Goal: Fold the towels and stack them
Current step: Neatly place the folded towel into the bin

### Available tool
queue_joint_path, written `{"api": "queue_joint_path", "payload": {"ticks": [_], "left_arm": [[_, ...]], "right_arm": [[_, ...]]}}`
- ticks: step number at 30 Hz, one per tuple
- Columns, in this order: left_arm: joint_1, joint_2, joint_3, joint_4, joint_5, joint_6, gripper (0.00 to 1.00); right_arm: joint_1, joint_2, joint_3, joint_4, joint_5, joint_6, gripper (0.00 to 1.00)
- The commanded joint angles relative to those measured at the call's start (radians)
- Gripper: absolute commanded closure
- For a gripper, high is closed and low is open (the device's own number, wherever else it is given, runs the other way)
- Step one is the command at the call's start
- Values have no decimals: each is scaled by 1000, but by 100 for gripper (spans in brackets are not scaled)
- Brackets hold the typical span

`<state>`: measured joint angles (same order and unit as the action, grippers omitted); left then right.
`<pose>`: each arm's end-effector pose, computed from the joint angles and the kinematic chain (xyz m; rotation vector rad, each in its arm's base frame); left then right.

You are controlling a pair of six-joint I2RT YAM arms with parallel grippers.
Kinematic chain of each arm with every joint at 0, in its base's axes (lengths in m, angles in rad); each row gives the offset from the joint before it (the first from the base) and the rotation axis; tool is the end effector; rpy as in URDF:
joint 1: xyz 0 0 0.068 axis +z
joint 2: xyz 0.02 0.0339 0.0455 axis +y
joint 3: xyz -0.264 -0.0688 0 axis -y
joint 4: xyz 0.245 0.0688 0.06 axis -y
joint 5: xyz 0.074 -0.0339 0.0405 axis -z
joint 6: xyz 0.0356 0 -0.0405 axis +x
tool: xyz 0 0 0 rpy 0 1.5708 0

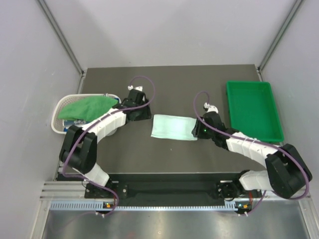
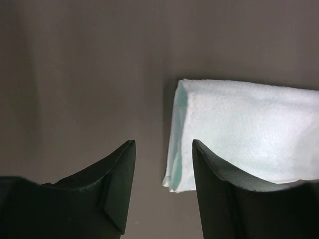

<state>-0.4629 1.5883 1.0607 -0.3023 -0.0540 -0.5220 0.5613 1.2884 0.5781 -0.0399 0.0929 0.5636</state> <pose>0.3055 -0.1503 0.2251 -0.0975 2.4344 -0.3894 0.2146 0.1310 0.1782 0.0505 2.3616 0.4549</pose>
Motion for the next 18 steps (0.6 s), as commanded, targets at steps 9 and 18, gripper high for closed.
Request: {"api": "queue_joint_path", "payload": {"ticks": [9, 18], "left_arm": [[64, 137, -22, 109, 310, 5, 40], [64, 199, -71, 146, 324, -19, 39]], "right_arm": [[11, -77, 89, -37, -7, -65, 59], [11, -81, 80, -23, -27, -70, 59]]}}
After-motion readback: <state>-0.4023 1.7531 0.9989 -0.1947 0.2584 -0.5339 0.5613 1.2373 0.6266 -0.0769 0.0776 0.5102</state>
